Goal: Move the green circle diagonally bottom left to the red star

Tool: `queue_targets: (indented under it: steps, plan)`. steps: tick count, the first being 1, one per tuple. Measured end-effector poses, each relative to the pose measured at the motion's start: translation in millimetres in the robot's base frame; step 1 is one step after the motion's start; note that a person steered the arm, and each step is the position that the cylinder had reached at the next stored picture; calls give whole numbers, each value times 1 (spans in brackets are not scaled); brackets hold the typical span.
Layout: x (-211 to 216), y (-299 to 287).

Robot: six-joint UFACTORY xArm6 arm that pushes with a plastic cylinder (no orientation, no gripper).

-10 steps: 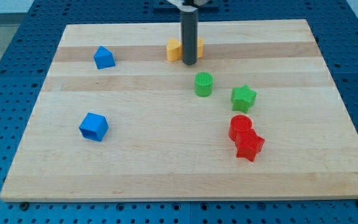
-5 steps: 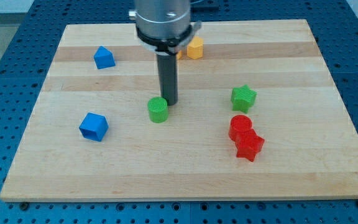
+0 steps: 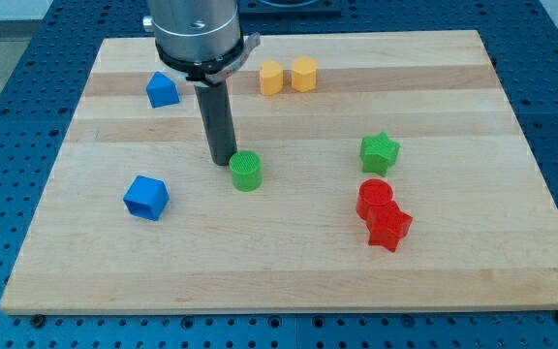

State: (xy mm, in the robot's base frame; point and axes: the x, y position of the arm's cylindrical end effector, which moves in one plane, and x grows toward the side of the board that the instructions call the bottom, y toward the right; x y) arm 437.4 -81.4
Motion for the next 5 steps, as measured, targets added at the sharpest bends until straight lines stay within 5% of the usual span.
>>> queue_targets:
  steps: [3, 5]
  plan:
    - [18, 54]
    - [63, -8]
